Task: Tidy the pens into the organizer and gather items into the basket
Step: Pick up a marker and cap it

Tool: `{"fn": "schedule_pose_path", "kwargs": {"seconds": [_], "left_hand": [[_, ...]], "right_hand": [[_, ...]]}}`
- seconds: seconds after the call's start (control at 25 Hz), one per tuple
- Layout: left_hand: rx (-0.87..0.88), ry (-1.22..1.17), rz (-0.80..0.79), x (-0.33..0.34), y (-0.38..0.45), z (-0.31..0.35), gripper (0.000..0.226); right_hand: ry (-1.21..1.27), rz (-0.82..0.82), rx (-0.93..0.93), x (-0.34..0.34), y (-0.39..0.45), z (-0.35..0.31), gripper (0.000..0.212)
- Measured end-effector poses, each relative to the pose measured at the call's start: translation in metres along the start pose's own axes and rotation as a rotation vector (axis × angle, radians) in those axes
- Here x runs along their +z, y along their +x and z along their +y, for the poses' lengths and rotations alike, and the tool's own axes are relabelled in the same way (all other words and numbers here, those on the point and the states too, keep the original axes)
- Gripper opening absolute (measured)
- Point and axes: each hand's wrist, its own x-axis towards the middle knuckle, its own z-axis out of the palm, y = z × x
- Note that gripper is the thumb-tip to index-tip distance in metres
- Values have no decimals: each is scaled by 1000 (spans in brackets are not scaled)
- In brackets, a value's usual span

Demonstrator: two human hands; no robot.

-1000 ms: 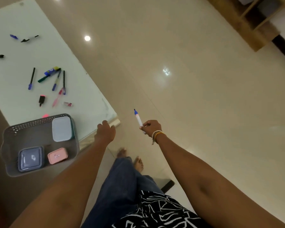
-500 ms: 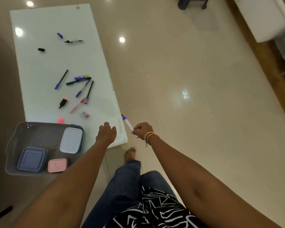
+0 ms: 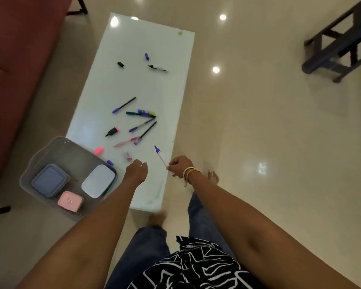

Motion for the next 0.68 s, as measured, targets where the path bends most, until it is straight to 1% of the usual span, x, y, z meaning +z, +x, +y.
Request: {"fn": "schedule_pose_path", "kwargs": {"seconds": [0.04, 0.12, 0.2, 0.28, 0.36, 0.44, 0.56, 0.68], "left_hand": [[-41, -44, 16, 2, 2, 10, 41], [-118, -139, 54, 9, 3, 35, 42], [-160, -231, 91, 15, 3, 66, 42], [-217, -379, 110, 19, 1, 102, 40], [-241, -542, 109, 23, 1, 140, 36], [-258, -697, 112, 23, -1, 177, 31], [-271, -792, 108, 21, 4, 213, 33], [-316, -938, 89, 13, 21, 230, 35]], "right_hand": [[-62, -37, -34, -13, 9, -7, 17], [-192, -104, -90, -43, 24, -21, 21], [-277, -142, -151, -76, 36, -36, 22], [-309, -172, -189, -113, 45, -50, 16], [-345, -200, -220, -145, 52, -61, 9], [-376, -217, -226, -171, 64, -71, 6], [-406, -261, -214, -194, 83, -86, 8], [-474, -332, -213, -204, 105, -103, 9]]}}
